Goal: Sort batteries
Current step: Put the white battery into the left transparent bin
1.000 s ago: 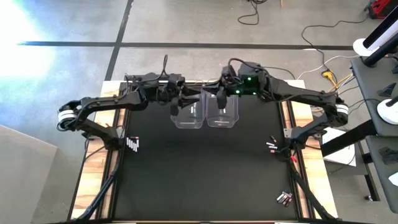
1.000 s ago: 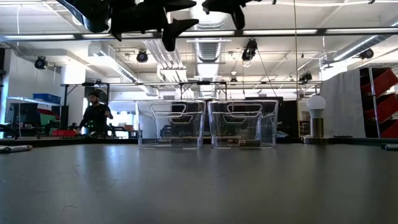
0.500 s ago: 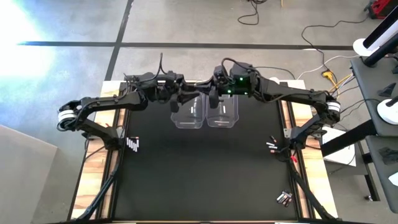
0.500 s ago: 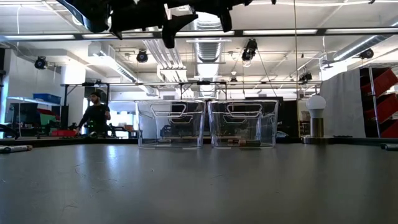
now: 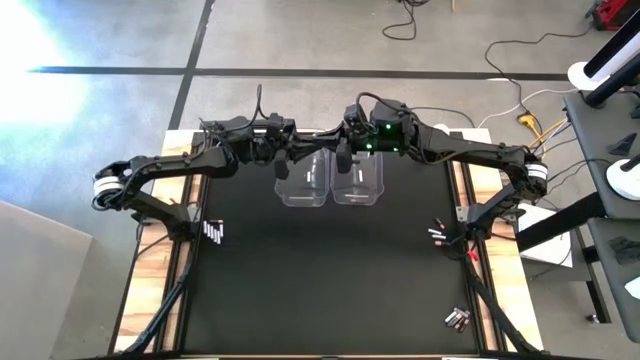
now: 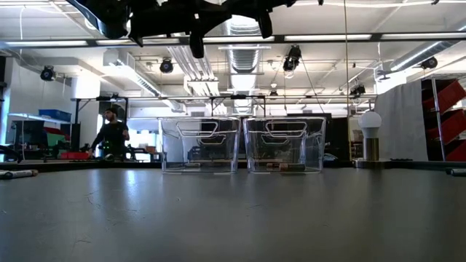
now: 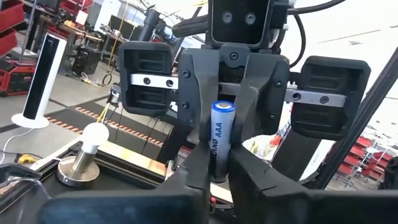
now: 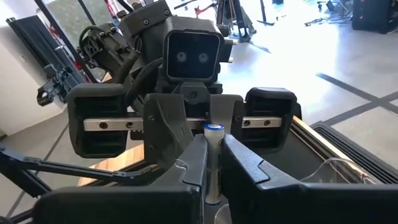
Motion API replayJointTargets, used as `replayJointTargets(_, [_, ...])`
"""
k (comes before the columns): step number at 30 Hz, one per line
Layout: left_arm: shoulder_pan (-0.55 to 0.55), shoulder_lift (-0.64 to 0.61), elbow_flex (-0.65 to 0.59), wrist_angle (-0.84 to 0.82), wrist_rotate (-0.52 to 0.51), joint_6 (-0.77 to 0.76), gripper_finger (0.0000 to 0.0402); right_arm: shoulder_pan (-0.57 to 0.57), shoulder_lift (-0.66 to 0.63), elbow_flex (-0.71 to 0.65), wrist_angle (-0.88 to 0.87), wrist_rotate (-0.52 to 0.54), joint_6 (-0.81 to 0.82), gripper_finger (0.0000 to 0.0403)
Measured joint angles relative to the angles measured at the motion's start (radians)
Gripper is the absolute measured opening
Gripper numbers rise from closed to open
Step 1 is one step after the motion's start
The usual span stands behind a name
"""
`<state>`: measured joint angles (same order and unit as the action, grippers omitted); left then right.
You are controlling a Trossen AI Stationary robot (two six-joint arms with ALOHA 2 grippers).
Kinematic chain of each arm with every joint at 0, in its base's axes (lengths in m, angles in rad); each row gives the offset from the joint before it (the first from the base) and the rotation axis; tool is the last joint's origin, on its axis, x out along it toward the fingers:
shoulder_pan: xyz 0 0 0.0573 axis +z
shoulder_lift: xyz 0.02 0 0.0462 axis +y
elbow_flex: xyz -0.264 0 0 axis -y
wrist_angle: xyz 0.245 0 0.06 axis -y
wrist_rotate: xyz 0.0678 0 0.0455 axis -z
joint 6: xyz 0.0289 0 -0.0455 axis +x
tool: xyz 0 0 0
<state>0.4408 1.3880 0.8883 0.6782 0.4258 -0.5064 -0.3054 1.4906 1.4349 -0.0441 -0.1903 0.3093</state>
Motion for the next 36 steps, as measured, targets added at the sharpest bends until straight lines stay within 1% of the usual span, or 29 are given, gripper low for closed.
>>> replayJointTargets(1, [0.0,0.0,0.0,0.001,-0.001,0.0,0.0013,0.0,0.0,0.0,0.0,0.0,-0.006,0.0031])
replayJointTargets(4, [0.001,0.0,0.0,-0.003,0.001,0.0,0.0016,0.0,-0.001,0.0,-0.004,0.0,-0.014,0.0045])
replayJointTargets(8, [0.002,0.0,0.001,-0.034,0.002,0.0,0.0013,0.0,-0.017,-0.001,-0.01,0.004,-0.061,0.0079])
replayJointTargets(10, [0.003,0.0,0.002,-0.08,0.002,0.01,0.0012,0.0,-0.04,-0.001,-0.009,0.008,-0.081,0.0096])
replayJointTargets(13, [0.004,0.002,0.045,-0.262,-0.003,0.066,0.0011,0.0,-0.084,-0.001,-0.005,0.008,-0.113,0.0118])
replayJointTargets(15, [0.004,0.007,0.104,-0.45,-0.042,0.153,0.0011,-0.002,-0.115,-0.001,-0.015,0.008,-0.127,0.013])
replayJointTargets(19, [0.011,0.066,0.243,-0.869,-0.222,0.339,0.0011,-0.002,-0.172,-0.001,-0.063,0.036,-0.127,0.0143])
replayJointTargets(22, [0.02,0.144,0.349,-1.075,-0.325,0.431,0.001,-0.002,-0.206,0.0,-0.126,0.063,-0.128,0.0146])
replayJointTargets(25, [0.023,0.242,0.435,-1.204,-0.392,0.477,0.0012,-0.001,-0.221,0.0,-0.186,0.064,-0.127,0.014])
replayJointTargets(29, [0.024,0.368,0.526,-1.33,-0.405,0.494,0.0016,0.014,-0.228,0.0,-0.232,0.061,-0.097,0.0127])
replayJointTargets(32, [0.024,0.437,0.564,-1.371,-0.427,0.495,0.0017,0.028,-0.23,0.0,-0.28,0.062,-0.094,0.0118])
replayJointTargets(36, [0.028,0.488,0.569,-1.381,-0.444,0.493,0.0017,0.04,-0.234,0.0,-0.326,0.062,-0.106,0.0106])
